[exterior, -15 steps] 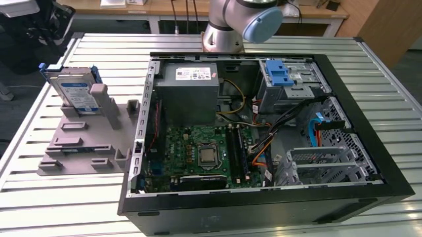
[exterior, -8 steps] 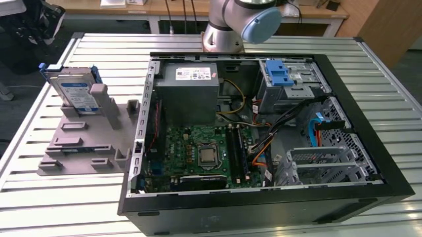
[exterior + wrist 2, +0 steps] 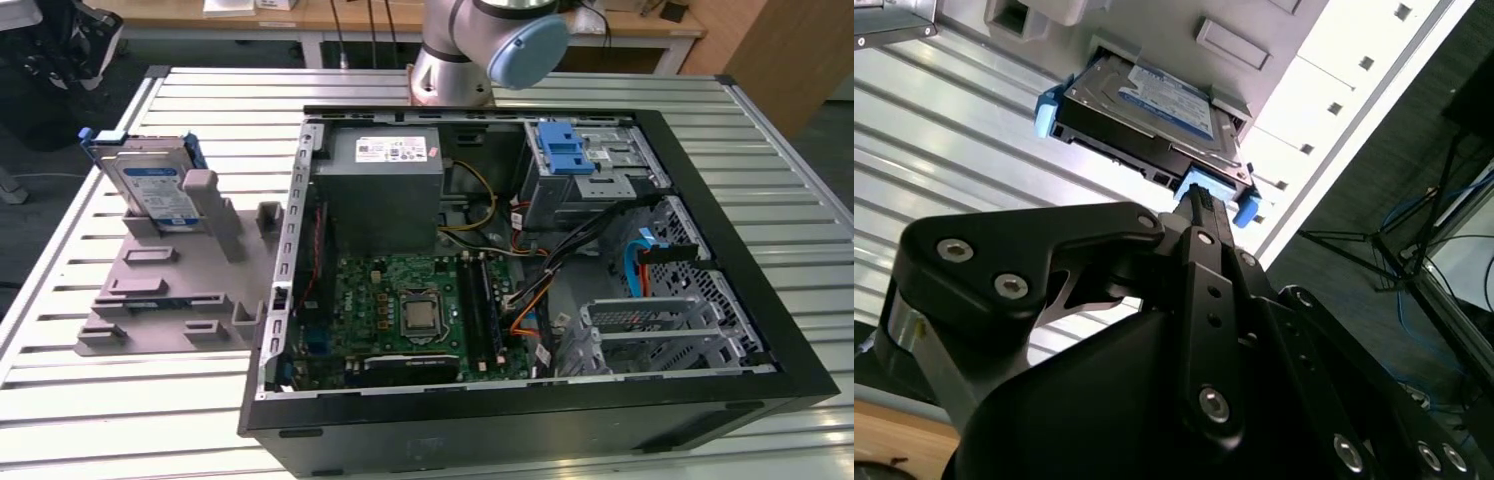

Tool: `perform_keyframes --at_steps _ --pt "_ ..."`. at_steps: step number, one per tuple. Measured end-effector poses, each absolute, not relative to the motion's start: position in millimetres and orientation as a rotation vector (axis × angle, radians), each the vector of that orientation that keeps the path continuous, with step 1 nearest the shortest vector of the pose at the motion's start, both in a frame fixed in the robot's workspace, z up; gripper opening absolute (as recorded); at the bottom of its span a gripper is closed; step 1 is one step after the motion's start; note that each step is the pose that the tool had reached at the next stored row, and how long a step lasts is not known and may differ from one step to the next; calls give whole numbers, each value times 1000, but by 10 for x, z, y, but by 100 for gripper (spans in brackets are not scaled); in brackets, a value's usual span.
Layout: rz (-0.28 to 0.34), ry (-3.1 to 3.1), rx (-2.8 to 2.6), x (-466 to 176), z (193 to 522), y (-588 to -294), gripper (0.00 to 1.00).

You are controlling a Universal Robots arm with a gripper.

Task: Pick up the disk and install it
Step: 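Reach for the disk, then pick up the disk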

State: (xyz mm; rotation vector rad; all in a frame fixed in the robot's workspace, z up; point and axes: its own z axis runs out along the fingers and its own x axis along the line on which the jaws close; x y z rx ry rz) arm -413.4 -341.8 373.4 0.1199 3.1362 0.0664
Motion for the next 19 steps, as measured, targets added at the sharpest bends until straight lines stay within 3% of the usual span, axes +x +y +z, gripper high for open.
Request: perform_keyframes --at_steps 19 --pt "66 3138 93 -4139 3734 -3417 11"
